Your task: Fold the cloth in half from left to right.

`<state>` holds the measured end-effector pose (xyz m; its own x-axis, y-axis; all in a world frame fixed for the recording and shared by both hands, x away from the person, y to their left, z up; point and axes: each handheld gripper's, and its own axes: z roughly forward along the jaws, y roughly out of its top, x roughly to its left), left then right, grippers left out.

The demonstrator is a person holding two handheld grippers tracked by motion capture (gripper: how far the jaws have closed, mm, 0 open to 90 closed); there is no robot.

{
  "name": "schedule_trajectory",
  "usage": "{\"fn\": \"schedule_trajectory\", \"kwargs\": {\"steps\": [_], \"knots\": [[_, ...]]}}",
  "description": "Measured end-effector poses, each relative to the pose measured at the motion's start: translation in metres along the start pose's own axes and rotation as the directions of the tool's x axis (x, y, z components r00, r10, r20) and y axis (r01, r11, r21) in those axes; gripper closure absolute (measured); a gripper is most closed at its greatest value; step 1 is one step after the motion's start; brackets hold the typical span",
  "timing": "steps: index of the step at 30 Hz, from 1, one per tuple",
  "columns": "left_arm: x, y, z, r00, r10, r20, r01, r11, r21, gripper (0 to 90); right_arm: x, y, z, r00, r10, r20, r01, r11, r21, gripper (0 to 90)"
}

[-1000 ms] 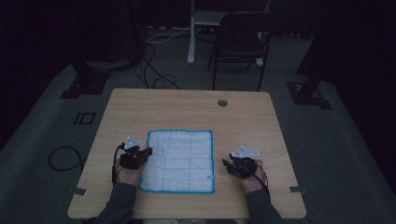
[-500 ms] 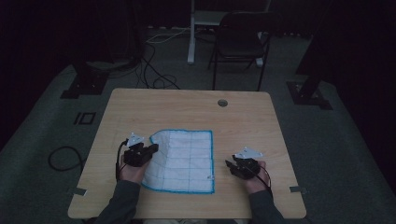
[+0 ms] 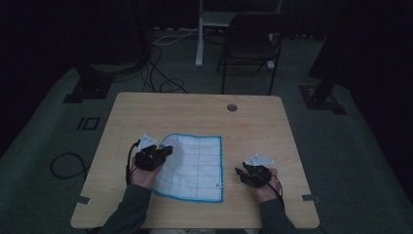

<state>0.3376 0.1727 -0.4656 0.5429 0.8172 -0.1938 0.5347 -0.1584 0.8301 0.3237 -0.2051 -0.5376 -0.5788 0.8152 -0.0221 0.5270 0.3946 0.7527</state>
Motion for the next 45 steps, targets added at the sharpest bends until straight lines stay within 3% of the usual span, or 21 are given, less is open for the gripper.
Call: {"fn": "schedule_trajectory", "kwargs": {"steps": [23, 45], "knots": [[-0.029, 0.019, 0.017, 0.9957, 0.067, 0.064, -0.067, 0.9977, 0.006, 87.6, -0.001, -0.001, 0.001, 1.0000, 0.009, 0.004, -0.009, 1.000, -0.001, 58.8], [-0.050, 0.023, 0.038, 0.9897, 0.098, 0.105, -0.101, 0.9945, 0.028, 87.6, -0.002, -0.001, 0.000, 0.9999, 0.005, 0.011, -0.005, 1.000, -0.006, 58.7]]}}
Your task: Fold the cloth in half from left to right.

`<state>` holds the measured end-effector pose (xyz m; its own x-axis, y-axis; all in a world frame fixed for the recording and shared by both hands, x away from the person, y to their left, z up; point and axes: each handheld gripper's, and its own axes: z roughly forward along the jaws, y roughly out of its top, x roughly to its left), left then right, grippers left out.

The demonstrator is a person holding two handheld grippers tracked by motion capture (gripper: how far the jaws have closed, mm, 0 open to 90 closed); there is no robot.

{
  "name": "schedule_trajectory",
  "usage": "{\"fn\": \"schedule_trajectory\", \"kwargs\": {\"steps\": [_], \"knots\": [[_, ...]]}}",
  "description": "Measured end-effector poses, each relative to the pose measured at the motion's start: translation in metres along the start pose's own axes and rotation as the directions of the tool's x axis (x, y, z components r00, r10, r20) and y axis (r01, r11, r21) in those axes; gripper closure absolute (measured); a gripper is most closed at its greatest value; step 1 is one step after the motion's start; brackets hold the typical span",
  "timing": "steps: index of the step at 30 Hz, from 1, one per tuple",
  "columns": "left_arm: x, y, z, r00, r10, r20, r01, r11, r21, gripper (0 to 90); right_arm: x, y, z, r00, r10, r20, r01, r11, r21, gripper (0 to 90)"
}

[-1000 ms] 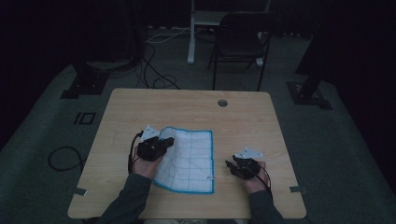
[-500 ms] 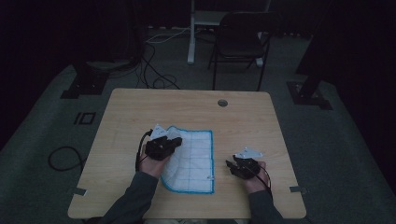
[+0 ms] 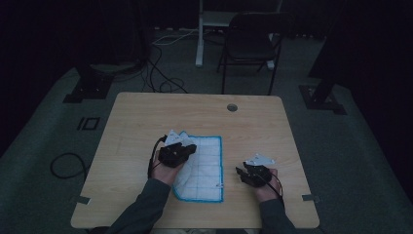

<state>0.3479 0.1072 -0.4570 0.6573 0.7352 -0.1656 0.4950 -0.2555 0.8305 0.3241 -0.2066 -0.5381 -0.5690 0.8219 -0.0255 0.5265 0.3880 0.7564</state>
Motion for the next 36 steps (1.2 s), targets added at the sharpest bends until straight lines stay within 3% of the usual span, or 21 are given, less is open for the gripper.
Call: {"fn": "schedule_trajectory", "kwargs": {"steps": [36], "knots": [[-0.015, -0.002, 0.032, 0.9994, 0.017, 0.030, -0.018, 0.9988, 0.045, 87.6, 0.003, 0.000, 0.001, 0.9998, -0.018, 0.006, 0.018, 1.000, 0.010, 58.7]]}}
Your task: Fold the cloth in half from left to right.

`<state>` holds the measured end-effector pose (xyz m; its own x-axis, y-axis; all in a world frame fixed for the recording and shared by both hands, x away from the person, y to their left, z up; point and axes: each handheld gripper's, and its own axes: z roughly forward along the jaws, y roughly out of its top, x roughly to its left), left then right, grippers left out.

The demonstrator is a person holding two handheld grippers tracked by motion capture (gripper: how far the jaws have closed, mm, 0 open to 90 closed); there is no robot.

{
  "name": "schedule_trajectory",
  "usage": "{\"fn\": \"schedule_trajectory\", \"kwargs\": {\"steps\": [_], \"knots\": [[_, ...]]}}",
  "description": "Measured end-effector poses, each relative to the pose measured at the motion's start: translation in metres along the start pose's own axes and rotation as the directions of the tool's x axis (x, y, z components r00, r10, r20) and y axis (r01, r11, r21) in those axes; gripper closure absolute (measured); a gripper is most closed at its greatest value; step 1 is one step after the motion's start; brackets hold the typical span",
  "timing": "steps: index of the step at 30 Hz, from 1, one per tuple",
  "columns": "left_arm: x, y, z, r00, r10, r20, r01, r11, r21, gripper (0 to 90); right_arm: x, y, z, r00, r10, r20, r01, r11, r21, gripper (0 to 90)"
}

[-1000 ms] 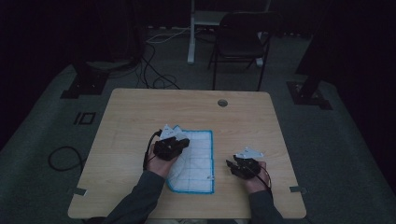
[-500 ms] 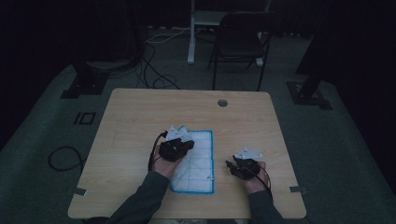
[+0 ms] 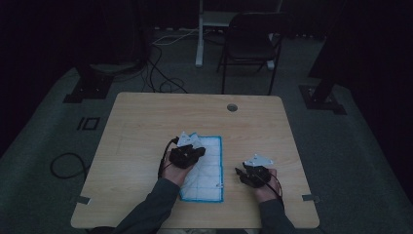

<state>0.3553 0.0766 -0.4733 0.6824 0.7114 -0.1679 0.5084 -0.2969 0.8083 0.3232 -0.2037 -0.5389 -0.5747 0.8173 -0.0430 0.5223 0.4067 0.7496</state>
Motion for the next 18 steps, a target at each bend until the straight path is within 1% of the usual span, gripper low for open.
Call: {"fn": "schedule_trajectory", "kwargs": {"steps": [18], "knots": [[-0.005, -0.001, 0.017, 1.0000, 0.006, 0.002, -0.006, 0.9996, 0.029, 87.6, 0.001, 0.000, 0.001, 1.0000, -0.001, -0.003, 0.001, 1.000, 0.002, 58.7]]}}
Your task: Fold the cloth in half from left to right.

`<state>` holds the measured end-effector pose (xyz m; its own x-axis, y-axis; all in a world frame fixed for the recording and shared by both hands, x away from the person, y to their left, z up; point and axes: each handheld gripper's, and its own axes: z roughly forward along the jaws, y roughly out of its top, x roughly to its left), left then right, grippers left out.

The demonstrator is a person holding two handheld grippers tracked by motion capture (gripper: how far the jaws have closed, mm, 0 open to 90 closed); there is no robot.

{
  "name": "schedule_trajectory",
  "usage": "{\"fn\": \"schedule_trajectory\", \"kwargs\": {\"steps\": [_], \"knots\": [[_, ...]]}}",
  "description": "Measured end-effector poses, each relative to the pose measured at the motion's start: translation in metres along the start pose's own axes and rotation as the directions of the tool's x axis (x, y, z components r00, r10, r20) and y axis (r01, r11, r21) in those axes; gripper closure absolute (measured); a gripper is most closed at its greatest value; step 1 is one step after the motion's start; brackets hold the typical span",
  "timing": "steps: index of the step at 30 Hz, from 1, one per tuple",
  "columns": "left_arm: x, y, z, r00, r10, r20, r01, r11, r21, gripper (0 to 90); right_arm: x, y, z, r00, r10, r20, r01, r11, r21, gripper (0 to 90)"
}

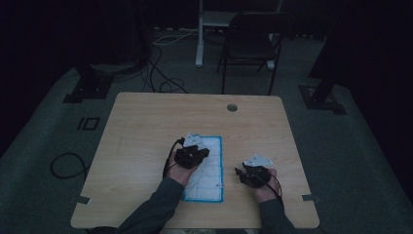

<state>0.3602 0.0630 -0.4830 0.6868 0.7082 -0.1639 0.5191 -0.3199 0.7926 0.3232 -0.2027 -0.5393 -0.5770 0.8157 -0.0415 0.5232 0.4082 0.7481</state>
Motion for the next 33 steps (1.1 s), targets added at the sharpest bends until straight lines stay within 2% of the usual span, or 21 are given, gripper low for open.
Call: {"fn": "schedule_trajectory", "kwargs": {"steps": [23, 33], "knots": [[-0.014, -0.001, 0.028, 0.9983, 0.058, -0.004, -0.057, 0.9954, 0.076, 87.6, 0.001, 0.000, 0.001, 1.0000, -0.002, -0.002, 0.002, 1.000, 0.003, 58.7], [-0.016, -0.006, 0.044, 0.9982, 0.061, -0.001, -0.060, 0.9908, 0.121, 87.4, 0.001, 0.000, 0.001, 1.0000, -0.001, -0.002, 0.001, 1.000, 0.004, 58.7]]}}
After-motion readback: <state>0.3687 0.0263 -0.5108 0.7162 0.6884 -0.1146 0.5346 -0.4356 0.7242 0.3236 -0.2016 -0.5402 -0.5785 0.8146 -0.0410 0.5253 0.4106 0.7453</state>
